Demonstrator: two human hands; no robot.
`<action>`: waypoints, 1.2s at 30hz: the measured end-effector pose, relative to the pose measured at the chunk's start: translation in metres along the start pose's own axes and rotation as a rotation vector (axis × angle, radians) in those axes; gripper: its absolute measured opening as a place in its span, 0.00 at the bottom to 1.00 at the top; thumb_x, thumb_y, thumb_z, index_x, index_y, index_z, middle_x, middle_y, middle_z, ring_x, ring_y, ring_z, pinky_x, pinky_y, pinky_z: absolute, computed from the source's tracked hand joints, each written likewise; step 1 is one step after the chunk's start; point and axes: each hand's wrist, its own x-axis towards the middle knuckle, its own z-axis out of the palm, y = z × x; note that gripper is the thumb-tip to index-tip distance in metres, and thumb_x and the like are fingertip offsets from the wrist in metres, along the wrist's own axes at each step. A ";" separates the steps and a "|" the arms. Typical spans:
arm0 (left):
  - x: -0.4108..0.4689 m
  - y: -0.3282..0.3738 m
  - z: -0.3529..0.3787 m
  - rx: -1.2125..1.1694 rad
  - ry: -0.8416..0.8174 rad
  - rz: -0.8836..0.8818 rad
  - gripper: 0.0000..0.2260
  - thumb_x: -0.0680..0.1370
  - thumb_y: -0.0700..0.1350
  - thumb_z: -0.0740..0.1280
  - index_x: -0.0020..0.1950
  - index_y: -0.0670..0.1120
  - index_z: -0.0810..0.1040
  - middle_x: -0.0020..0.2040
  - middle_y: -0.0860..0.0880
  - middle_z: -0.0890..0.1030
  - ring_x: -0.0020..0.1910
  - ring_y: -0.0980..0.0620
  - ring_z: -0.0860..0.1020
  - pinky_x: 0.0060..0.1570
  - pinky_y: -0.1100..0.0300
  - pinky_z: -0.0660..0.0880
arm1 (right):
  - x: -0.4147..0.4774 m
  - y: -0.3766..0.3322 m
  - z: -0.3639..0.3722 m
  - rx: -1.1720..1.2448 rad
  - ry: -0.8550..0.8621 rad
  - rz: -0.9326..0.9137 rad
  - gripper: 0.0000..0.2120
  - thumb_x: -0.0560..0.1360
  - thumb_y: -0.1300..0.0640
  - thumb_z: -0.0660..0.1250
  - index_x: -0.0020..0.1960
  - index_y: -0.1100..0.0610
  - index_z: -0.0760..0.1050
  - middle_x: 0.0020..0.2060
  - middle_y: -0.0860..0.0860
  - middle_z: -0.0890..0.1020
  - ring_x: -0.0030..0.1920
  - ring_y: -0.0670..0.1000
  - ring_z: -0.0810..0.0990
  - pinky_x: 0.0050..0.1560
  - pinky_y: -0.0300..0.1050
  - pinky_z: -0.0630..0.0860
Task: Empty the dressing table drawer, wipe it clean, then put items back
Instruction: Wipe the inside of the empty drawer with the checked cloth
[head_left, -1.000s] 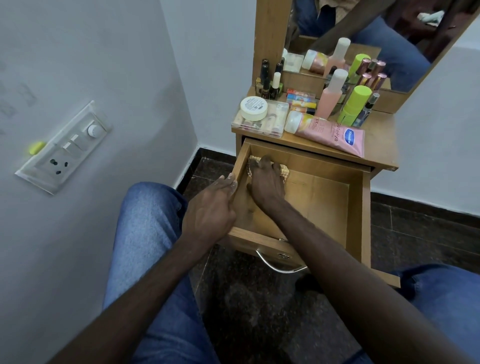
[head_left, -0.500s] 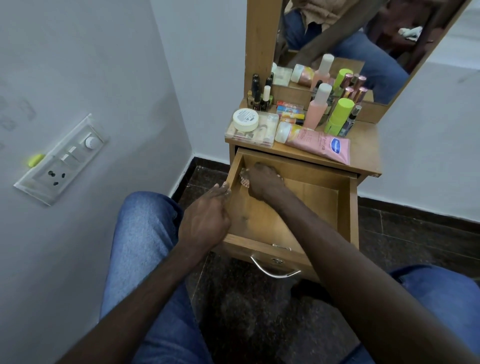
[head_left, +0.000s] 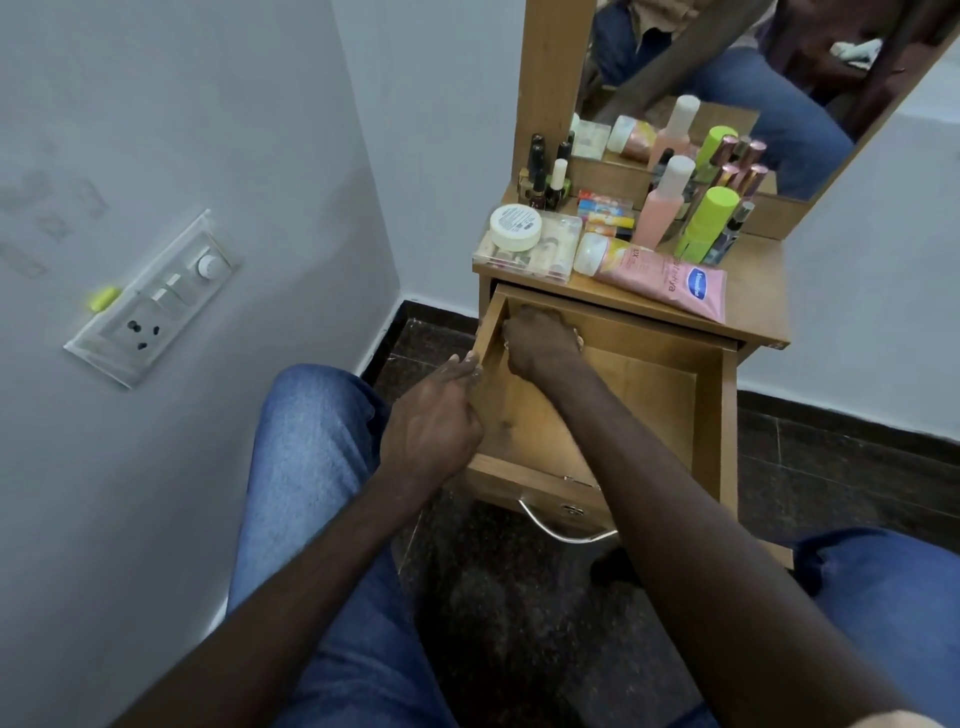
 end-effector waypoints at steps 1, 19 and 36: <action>0.000 0.000 -0.001 -0.004 0.000 0.001 0.25 0.77 0.39 0.60 0.75 0.46 0.75 0.77 0.53 0.72 0.77 0.55 0.68 0.72 0.51 0.72 | -0.001 -0.001 -0.002 -0.004 -0.005 -0.022 0.09 0.79 0.58 0.71 0.58 0.56 0.82 0.58 0.55 0.82 0.59 0.58 0.82 0.60 0.60 0.80; -0.003 0.001 -0.001 -0.020 0.040 0.024 0.23 0.78 0.39 0.62 0.74 0.45 0.76 0.75 0.50 0.74 0.76 0.53 0.70 0.72 0.57 0.67 | -0.024 -0.004 0.016 0.161 0.013 0.082 0.19 0.82 0.60 0.64 0.72 0.51 0.75 0.68 0.59 0.72 0.72 0.64 0.69 0.69 0.69 0.71; -0.003 0.003 -0.005 -0.005 0.023 0.026 0.23 0.79 0.40 0.63 0.75 0.44 0.75 0.76 0.49 0.73 0.76 0.51 0.70 0.73 0.55 0.67 | -0.089 0.067 0.024 0.475 -0.400 -0.301 0.18 0.79 0.46 0.70 0.68 0.42 0.78 0.61 0.48 0.74 0.60 0.49 0.72 0.64 0.50 0.73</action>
